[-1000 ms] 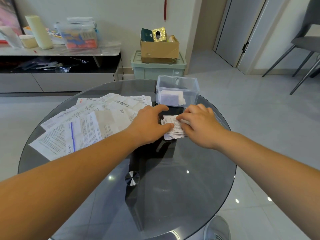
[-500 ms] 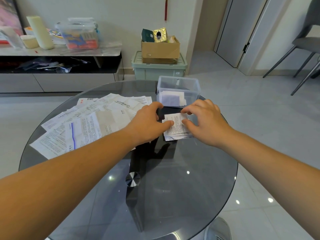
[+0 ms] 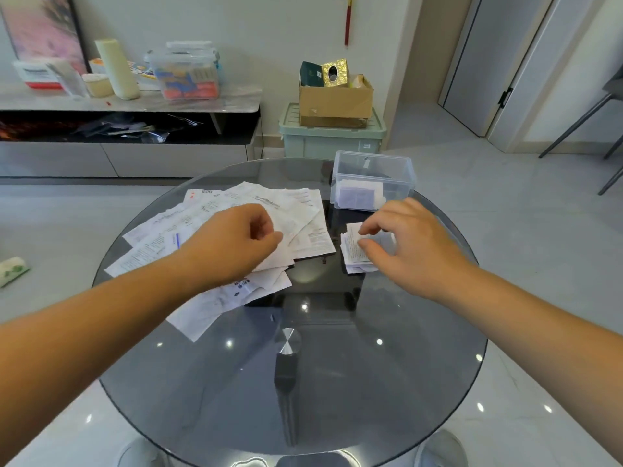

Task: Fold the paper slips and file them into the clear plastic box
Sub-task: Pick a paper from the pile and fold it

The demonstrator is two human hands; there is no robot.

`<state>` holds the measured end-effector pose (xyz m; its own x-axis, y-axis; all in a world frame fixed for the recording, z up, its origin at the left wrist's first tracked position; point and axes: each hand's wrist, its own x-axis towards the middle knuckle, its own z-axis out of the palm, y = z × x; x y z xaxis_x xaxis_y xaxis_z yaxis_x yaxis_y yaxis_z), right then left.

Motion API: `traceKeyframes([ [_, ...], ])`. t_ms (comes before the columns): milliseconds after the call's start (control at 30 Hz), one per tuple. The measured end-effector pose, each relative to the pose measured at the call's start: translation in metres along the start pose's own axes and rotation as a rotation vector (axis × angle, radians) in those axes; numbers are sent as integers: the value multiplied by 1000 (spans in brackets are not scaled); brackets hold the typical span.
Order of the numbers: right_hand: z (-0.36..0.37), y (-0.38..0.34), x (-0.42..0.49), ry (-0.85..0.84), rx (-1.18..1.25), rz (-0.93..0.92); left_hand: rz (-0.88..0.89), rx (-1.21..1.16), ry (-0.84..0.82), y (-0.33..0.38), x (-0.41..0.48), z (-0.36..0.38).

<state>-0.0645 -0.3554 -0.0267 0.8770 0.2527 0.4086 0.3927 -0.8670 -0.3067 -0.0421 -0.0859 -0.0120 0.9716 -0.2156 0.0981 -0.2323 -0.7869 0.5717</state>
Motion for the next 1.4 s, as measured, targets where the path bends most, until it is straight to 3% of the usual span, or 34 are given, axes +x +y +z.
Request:
traceKeyframes([
  [233,30,-69,-5,-299,103,-162,96,267,24,-61,-47,-23],
  [367,46,-91,9,-332,122,-118,155,309,87,-68,-53,-24],
  [633,67,-105,26,-477,36,-83,122,310,-92,-72,-49,-18],
  [767,59,-102,19,-457,54,-76,180,309,-106,-65,-54,-19],
  [967,33,-96,-10,-573,68,-111,341,244,-315,-56,-81,-16],
  [1033,27,-96,-21,-600,76,-124,364,168,-283,-54,-84,-13],
  [1167,22,-98,-39,-632,50,-155,165,118,-121,-50,-73,-11],
  [1400,17,-94,-48,-664,141,-55,-133,12,-217,-28,-51,-6],
])
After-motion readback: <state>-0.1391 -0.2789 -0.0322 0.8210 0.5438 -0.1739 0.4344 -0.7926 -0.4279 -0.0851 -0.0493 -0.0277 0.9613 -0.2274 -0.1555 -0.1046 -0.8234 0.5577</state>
